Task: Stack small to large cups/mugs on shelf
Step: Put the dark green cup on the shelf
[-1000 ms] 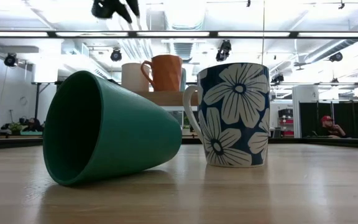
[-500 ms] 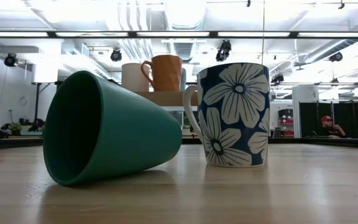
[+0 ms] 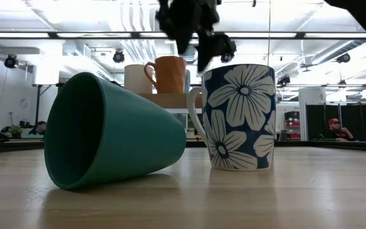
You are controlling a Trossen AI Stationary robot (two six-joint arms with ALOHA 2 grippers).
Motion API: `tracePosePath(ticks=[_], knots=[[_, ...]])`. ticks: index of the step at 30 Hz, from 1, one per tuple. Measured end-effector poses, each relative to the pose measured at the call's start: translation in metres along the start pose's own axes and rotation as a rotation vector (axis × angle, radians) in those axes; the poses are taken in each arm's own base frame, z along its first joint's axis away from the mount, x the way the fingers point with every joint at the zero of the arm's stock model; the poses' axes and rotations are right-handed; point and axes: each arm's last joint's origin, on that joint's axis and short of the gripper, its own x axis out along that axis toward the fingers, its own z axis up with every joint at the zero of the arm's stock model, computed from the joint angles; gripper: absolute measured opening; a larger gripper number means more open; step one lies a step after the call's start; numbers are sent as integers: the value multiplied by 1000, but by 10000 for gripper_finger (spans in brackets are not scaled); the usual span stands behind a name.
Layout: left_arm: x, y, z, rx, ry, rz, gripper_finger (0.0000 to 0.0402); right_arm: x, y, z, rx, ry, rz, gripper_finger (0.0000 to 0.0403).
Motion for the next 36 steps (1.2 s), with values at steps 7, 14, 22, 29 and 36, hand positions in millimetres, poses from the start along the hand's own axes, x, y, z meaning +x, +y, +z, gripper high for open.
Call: tracePosePath(ticks=[7, 14, 22, 29, 36], knots=[[13, 2, -19, 5, 53, 8, 109, 21, 21, -15, 7, 44, -51, 260], [28, 2, -28, 5, 80, 10, 109, 21, 34, -25, 4, -11, -88, 260], [36, 2, -29, 17, 37, 2, 109, 46, 35, -16, 22, -44, -151, 261], [36, 2, -37, 13, 40, 2, 109, 56, 34, -20, 18, -22, -182, 260], [34, 3, -45, 2, 18, -1, 109, 64, 30, -22, 24, 13, -198, 260]])
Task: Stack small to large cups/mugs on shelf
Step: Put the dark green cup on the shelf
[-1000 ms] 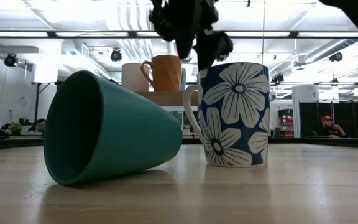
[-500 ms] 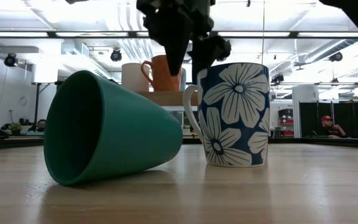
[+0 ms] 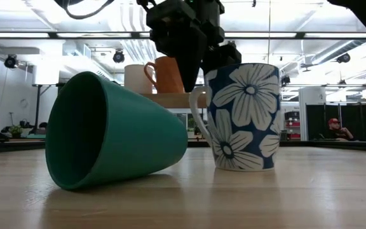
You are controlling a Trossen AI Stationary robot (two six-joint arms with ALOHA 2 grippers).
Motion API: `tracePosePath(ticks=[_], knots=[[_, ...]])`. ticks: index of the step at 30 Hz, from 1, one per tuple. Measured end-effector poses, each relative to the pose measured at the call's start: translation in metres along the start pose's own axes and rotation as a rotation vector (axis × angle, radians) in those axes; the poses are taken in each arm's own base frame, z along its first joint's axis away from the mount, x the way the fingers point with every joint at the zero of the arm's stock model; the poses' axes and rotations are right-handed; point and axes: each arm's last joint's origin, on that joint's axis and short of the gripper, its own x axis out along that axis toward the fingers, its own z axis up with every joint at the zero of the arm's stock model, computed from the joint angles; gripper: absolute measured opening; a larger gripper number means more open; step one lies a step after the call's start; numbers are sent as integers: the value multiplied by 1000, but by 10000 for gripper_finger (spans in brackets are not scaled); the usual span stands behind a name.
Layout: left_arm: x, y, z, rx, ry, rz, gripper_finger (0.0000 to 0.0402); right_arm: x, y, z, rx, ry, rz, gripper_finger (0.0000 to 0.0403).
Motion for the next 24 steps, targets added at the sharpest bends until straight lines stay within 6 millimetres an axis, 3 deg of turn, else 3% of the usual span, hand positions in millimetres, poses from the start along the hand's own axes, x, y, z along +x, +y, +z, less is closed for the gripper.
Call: tracePosePath(ticks=[15, 20, 24], knots=[[8, -1, 6, -7, -69, -13, 109, -2, 2, 0, 0, -12, 10, 260], [32, -9, 11, 71, -101, -38, 109, -5, 5, -4, 2, -49, -16, 260], [68, -21, 6, 193, -68, -26, 109, -34, -5, -7, 57, -146, -27, 260]])
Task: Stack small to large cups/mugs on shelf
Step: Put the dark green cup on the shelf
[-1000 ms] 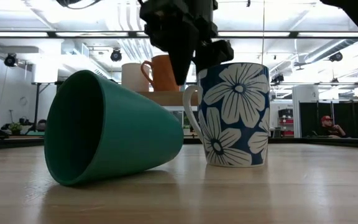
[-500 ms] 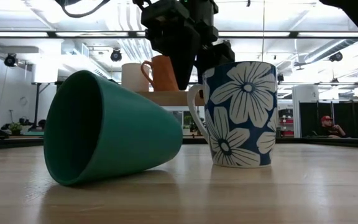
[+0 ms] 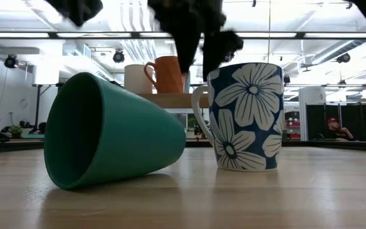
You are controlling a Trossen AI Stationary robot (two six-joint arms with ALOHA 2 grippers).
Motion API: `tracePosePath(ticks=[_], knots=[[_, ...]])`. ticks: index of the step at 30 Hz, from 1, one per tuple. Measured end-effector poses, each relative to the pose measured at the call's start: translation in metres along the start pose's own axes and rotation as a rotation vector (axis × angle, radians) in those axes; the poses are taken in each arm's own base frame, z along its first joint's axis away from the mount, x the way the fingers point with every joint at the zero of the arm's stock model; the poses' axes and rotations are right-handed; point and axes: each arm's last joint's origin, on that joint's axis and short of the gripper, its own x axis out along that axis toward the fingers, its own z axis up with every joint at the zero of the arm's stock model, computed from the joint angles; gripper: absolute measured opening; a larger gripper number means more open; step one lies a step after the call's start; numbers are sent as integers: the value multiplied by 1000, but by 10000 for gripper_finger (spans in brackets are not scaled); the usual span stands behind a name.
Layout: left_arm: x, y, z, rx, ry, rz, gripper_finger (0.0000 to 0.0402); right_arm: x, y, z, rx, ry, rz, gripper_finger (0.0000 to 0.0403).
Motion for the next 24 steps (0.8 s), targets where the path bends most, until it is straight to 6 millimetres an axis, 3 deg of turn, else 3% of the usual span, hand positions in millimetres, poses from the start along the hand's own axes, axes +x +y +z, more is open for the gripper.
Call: tracePosePath(ticks=[7, 12, 18, 24], knots=[[65, -22, -29, 15, 133, 118, 109, -97, -38, -13, 194, -282, 60, 260], [84, -47, -31, -31, 78, 114, 109, -159, -67, -39, 298, -479, 117, 260], [88, -85, -8, -87, -220, 328, 108, -189, -79, -65, 324, -580, 140, 260], [116, -128, 1, -219, -188, 281, 108, -194, -68, -85, 262, -572, 172, 260]])
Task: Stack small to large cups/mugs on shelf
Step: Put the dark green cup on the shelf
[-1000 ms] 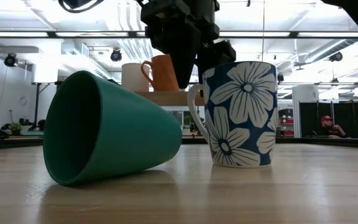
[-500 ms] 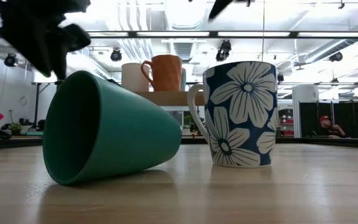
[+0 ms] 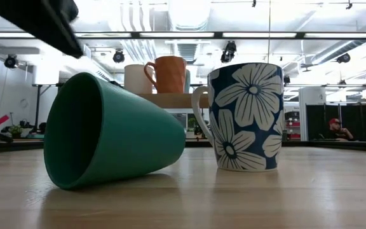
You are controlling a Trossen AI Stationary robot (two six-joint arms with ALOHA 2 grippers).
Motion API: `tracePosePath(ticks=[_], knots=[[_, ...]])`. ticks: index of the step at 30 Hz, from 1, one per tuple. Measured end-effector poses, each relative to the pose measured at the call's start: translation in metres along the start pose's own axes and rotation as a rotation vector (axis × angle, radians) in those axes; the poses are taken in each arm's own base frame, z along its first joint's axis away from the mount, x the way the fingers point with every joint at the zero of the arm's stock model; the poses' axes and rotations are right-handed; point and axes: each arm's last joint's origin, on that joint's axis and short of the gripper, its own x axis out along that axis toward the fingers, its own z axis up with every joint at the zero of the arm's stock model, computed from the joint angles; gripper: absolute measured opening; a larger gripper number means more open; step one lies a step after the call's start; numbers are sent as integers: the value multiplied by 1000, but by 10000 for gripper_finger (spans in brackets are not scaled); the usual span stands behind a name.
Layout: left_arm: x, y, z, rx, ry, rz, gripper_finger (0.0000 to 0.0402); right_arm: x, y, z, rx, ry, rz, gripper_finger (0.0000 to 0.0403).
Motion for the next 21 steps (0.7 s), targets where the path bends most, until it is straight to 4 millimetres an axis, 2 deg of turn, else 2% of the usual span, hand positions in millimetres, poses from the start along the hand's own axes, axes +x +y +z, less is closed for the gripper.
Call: tracePosePath(ticks=[6, 9, 15, 21], knots=[[8, -64, 0, 49, 24, -44, 67, -11, 10, -19, -56, 13, 42, 260], [15, -85, -4, 10, 83, 0, 46, -15, 13, -25, -76, 20, 59, 260], [33, -104, -11, -87, 174, 141, 38, -22, 19, -36, -105, 30, 95, 261], [48, -118, -10, -151, 91, 166, 38, -26, 24, -44, -106, 11, 114, 260]])
